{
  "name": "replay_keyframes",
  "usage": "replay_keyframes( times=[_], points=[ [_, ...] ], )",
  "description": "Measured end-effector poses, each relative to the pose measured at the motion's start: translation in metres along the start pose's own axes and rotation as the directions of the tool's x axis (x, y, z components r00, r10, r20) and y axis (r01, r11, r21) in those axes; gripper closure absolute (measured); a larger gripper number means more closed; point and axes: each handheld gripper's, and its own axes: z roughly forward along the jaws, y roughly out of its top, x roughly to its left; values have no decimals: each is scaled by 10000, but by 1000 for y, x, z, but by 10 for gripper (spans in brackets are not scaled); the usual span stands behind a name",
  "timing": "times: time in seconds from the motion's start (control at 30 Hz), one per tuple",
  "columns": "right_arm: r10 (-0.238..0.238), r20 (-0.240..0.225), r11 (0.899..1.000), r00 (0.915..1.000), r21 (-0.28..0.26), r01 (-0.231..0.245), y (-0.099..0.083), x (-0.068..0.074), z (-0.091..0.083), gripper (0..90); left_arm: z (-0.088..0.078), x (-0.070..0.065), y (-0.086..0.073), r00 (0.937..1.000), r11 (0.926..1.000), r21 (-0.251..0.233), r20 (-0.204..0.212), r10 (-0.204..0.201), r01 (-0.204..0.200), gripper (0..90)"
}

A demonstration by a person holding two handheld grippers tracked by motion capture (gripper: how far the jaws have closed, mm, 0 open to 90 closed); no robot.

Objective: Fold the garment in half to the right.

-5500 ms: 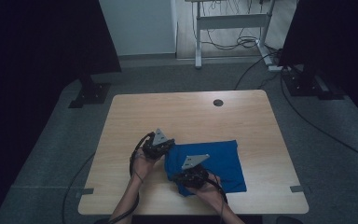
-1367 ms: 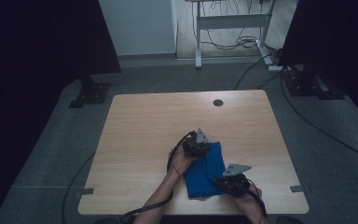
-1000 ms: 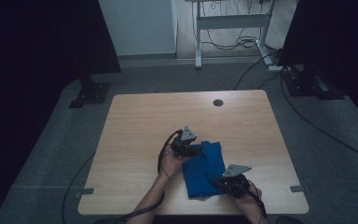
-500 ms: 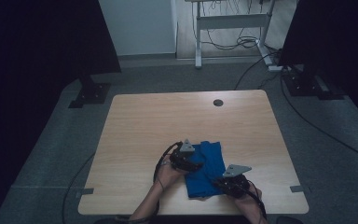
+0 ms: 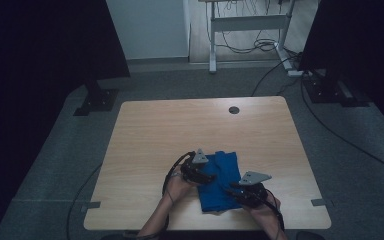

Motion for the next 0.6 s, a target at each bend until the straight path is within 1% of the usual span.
replay_keyframes(
  times=[0.03,0.1,0.17,0.23,0.27,0.3,0.33,0.43,0.5,0.6],
  points=[
    [-31,61,10000,10000,14,31,1,1,3,583,2,0,-2,10000,9999,109,87,-26,25,284],
    [-226,284,9996,9993,150,222,2,3,11,483,3,2,-4,9996,9998,-16,176,-199,200,273],
    [-393,537,9986,9978,388,372,3,5,20,397,3,1,-5,9997,9998,-48,174,-192,193,266],
    [-596,782,9967,9952,596,551,2,5,27,363,3,2,-6,9996,9998,-104,202,-184,186,265],
    [-653,866,9959,9941,689,594,1,5,29,353,3,3,-8,9996,9994,-311,251,-143,151,264],
    [-653,866,9959,9941,689,594,1,5,29,353,3,3,-8,9996,9994,-311,251,-143,151,265],
    [-844,1273,9924,9883,1002,718,-3,4,31,342,3,3,-9,9995,9992,-376,283,-155,166,266],
    [-573,1449,9943,9878,971,435,-7,-2,24,339,3,3,-9,9996,9992,-377,255,-129,139,266],
    [-541,1708,9944,9838,986,376,-11,-7,16,339,3,3,-9,9996,9991,-387,255,-142,151,266],
    [-149,1980,9963,9801,862,-22,-20,-16,0,338,3,3,-9,9996,9992,-369,254,-123,132,267]
  ],
)
